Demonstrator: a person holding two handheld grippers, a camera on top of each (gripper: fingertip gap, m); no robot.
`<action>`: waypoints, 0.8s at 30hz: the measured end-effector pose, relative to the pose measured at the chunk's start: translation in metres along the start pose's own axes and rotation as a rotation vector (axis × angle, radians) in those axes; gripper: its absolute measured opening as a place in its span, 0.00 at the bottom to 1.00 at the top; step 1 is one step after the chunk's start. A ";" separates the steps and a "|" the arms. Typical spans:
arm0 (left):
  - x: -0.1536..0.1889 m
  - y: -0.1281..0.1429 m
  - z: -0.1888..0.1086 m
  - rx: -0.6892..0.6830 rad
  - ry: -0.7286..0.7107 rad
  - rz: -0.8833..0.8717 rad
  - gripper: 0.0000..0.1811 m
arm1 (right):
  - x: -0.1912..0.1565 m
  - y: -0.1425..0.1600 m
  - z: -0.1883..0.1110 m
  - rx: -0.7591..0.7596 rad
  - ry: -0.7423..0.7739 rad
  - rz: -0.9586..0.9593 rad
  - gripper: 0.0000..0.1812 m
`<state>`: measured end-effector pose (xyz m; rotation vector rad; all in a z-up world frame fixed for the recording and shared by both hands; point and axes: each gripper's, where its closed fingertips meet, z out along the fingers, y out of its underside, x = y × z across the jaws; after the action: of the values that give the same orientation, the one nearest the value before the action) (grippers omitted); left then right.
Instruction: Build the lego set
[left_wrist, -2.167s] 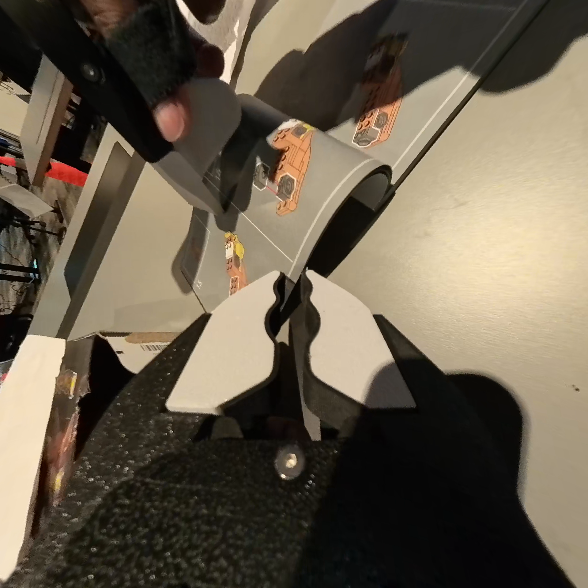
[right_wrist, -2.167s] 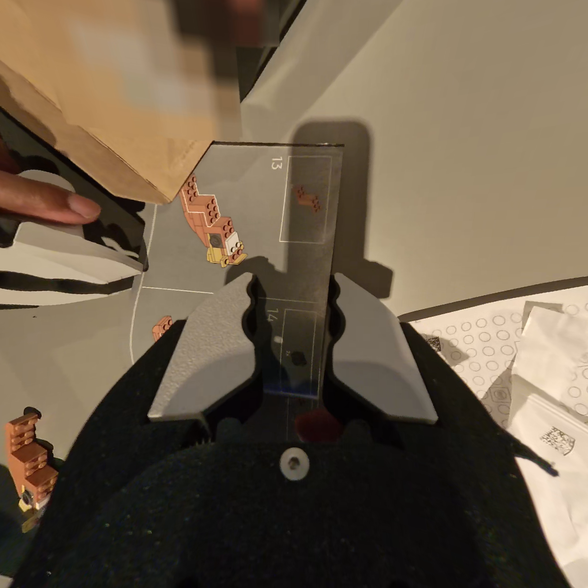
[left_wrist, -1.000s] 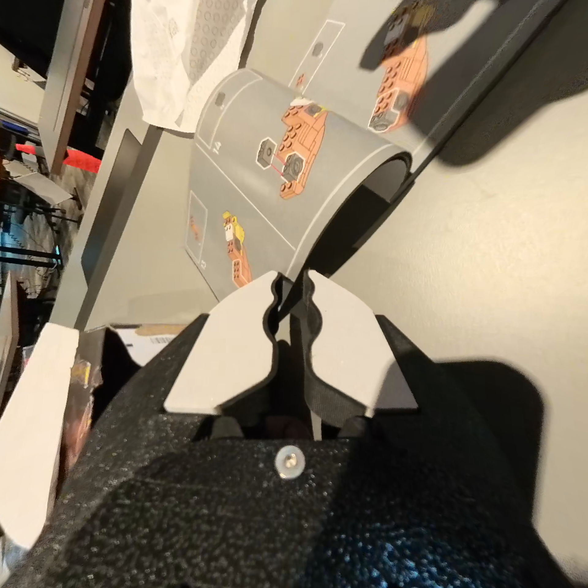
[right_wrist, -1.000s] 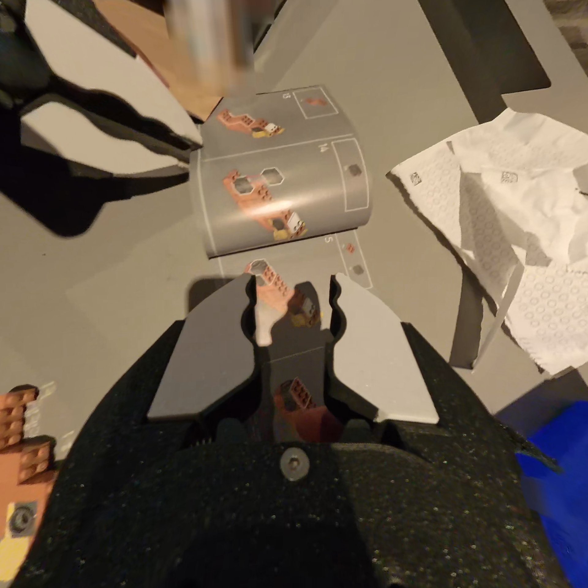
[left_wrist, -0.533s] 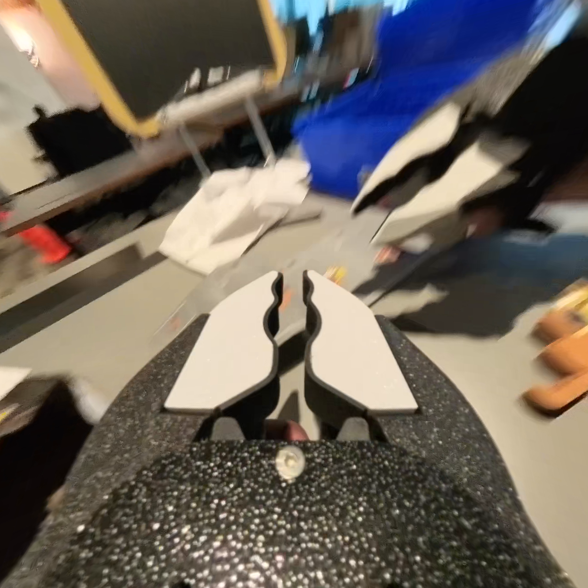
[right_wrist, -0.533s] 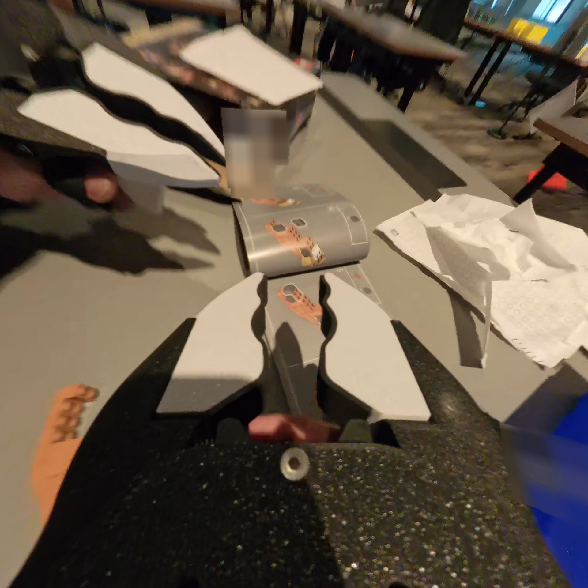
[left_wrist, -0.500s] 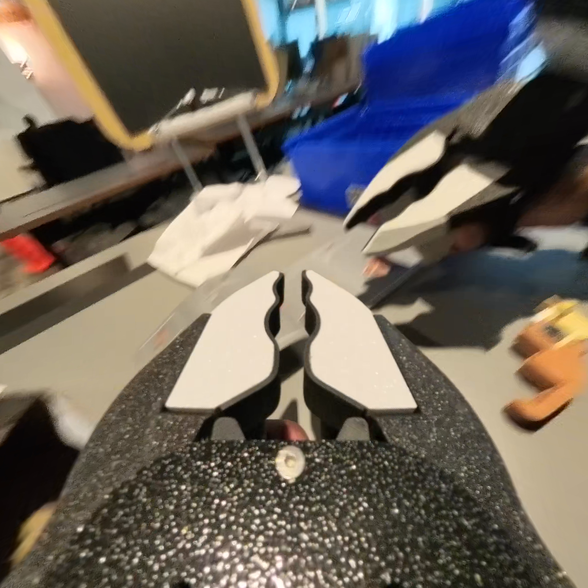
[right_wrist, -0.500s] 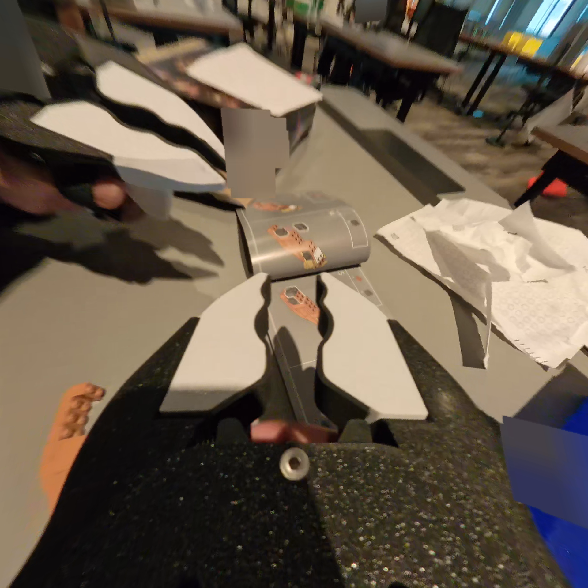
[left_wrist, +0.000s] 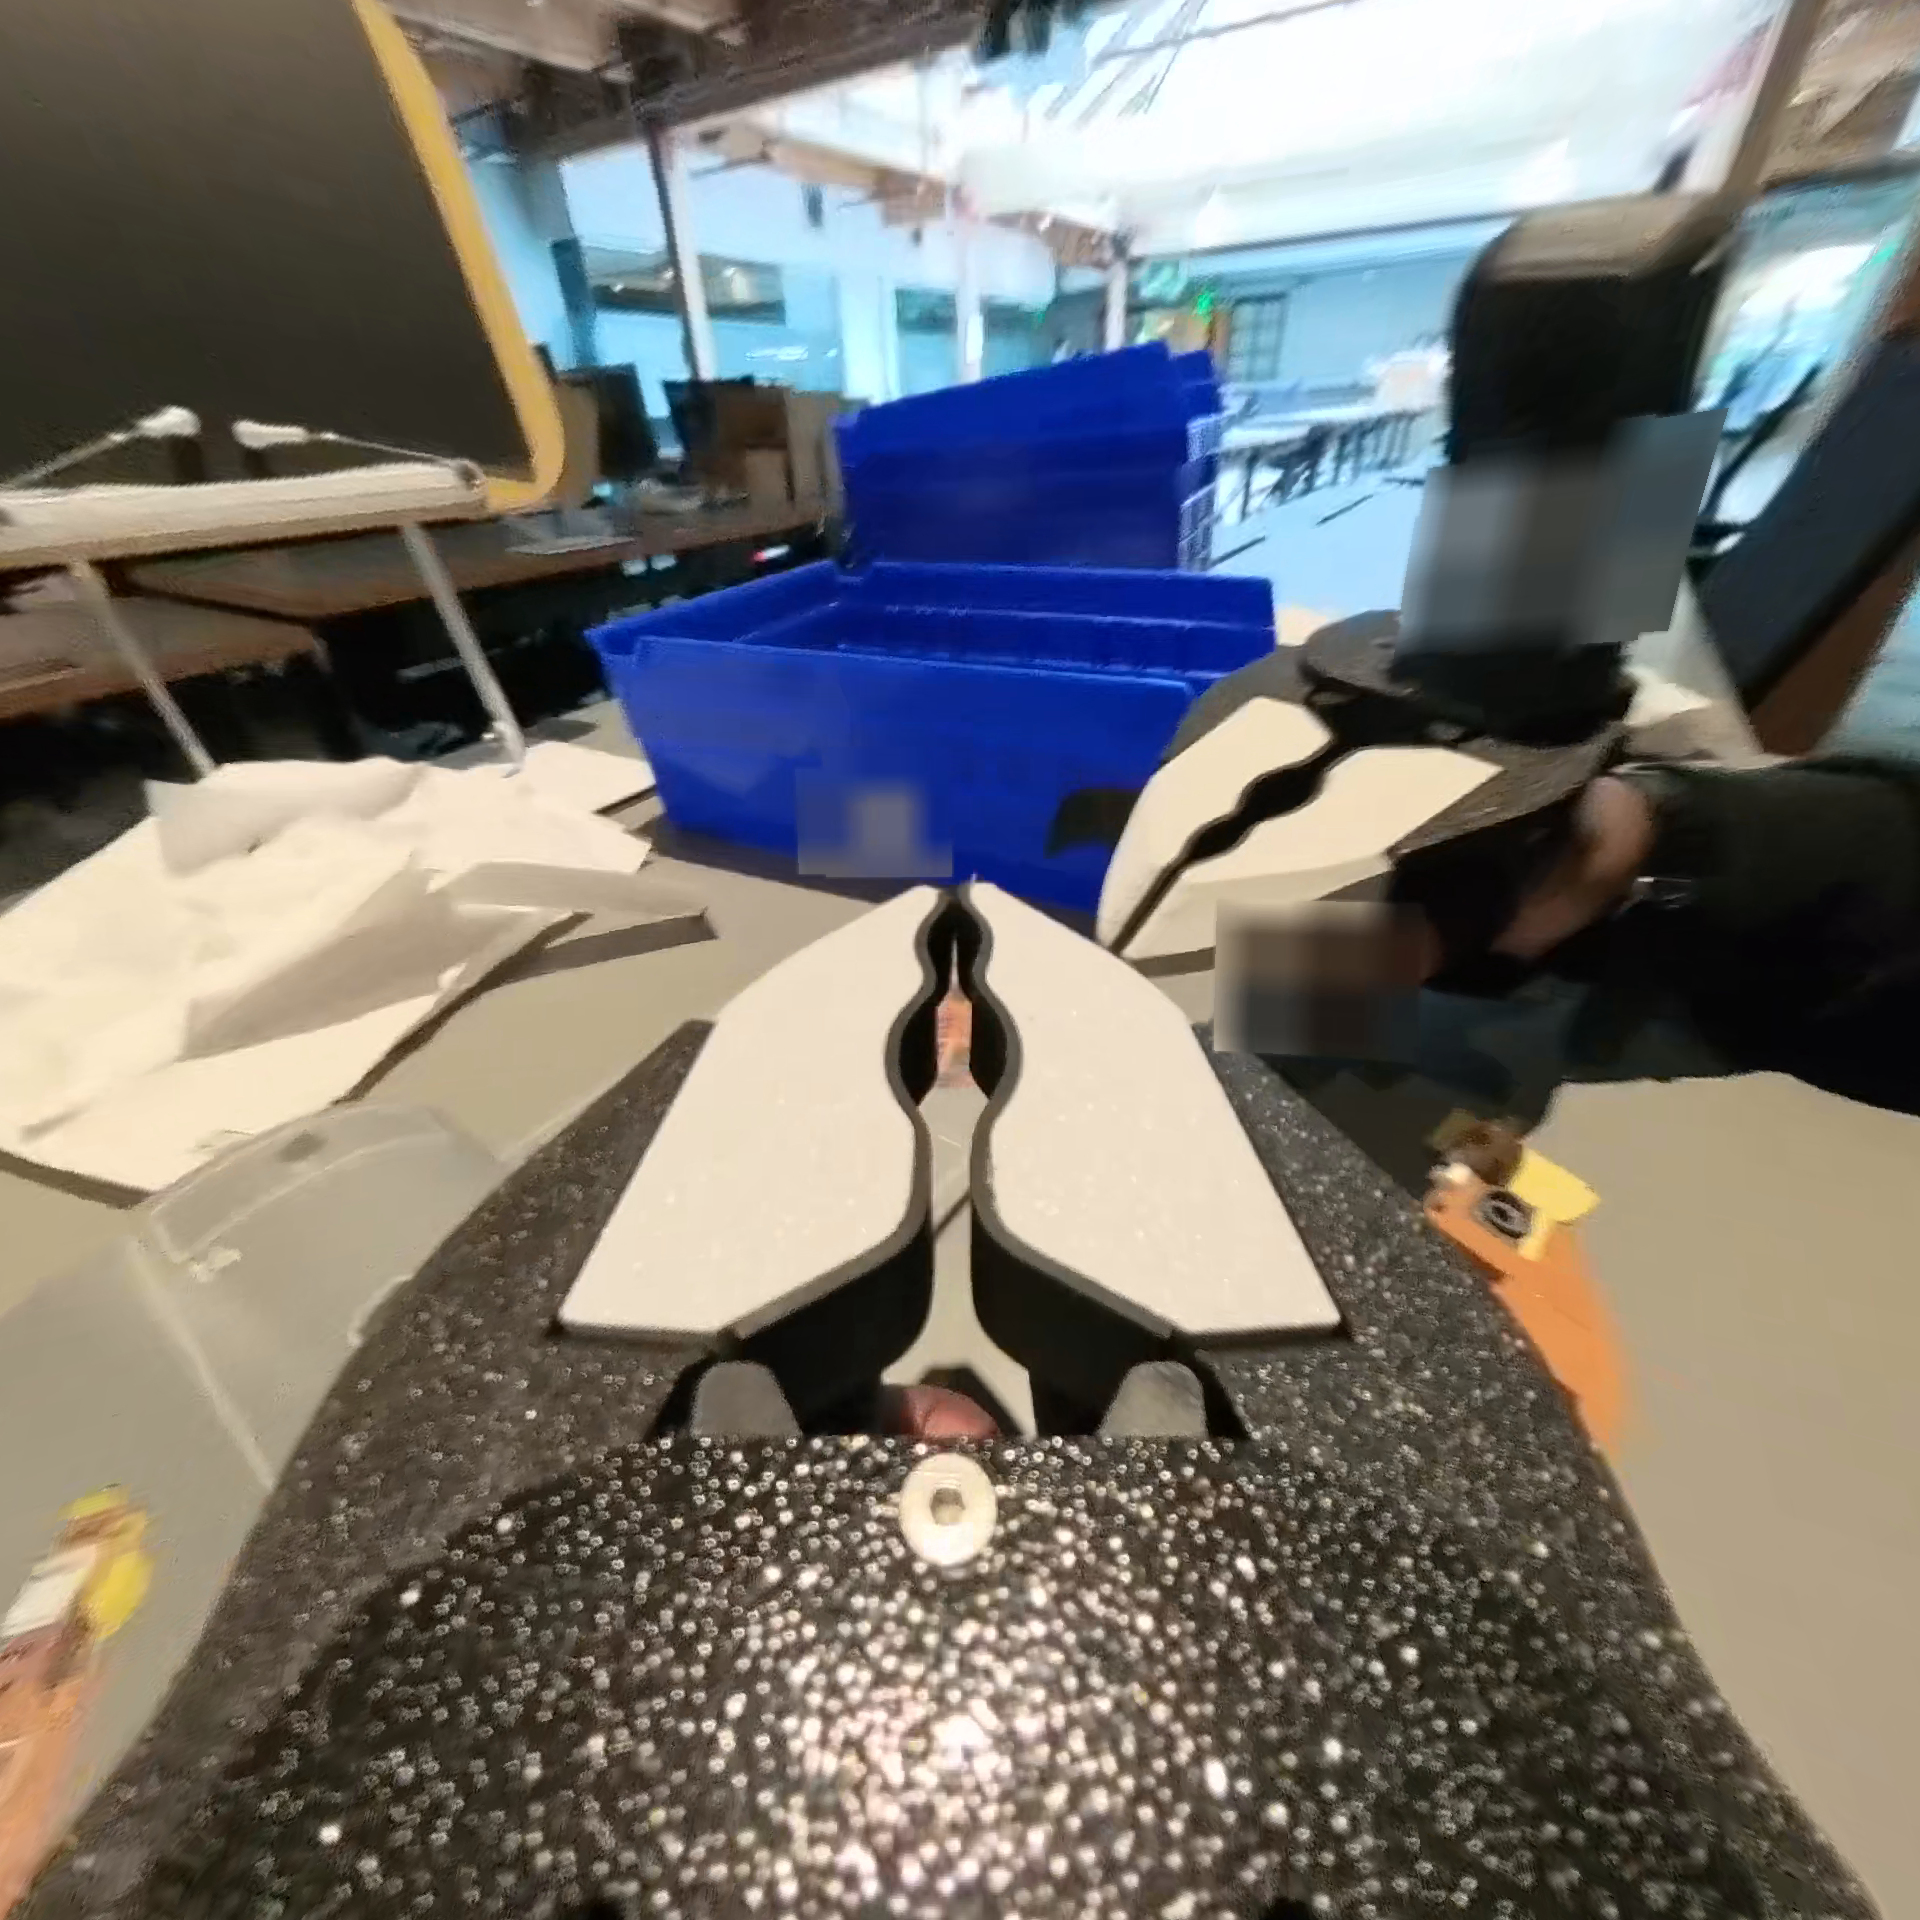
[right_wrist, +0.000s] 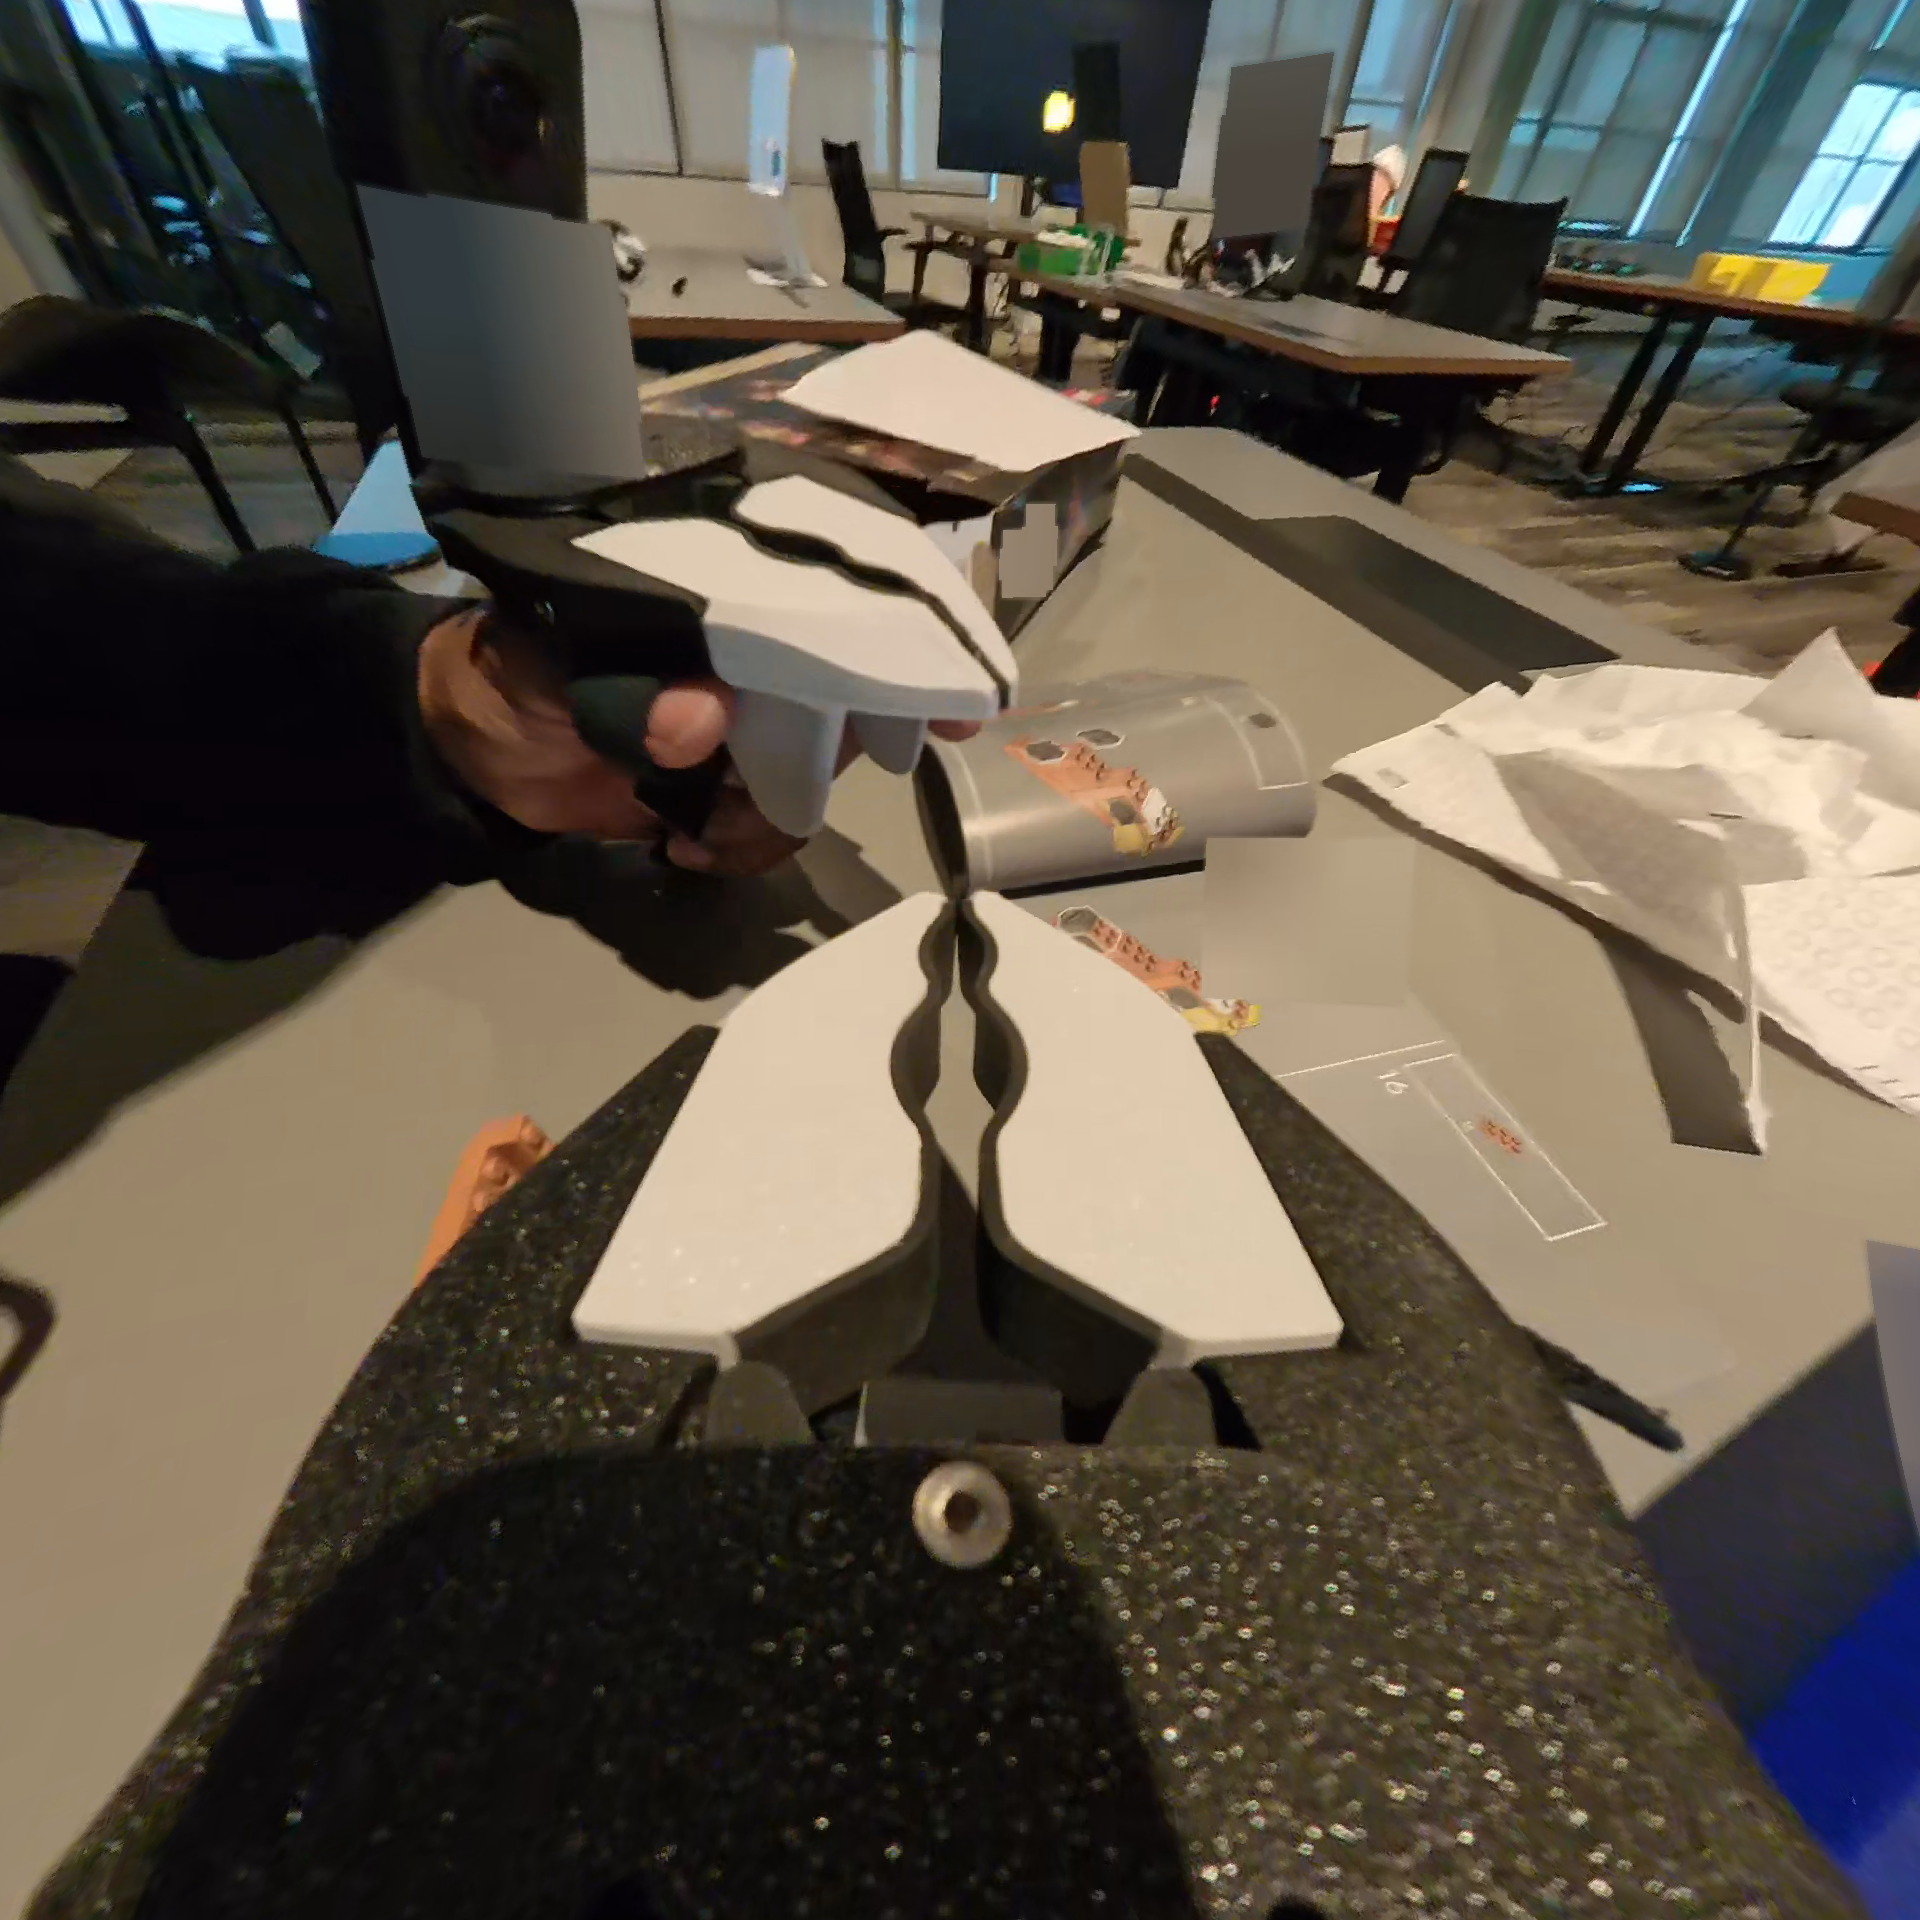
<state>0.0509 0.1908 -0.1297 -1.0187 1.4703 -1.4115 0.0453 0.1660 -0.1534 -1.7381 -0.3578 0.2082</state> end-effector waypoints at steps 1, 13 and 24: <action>0.002 0.002 -0.001 0.002 0.012 -0.010 0.00 | -0.001 0.000 0.000 0.004 -0.004 -0.005 0.00; 0.019 -0.001 -0.006 0.039 0.099 0.042 0.00 | -0.005 -0.003 -0.001 0.051 -0.054 0.054 0.00; 0.026 0.001 -0.005 0.021 0.141 0.063 0.00 | -0.005 -0.004 0.000 0.049 -0.058 0.074 0.00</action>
<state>0.0377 0.1676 -0.1315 -0.8670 1.5716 -1.4756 0.0402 0.1653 -0.1500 -1.7005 -0.3283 0.3189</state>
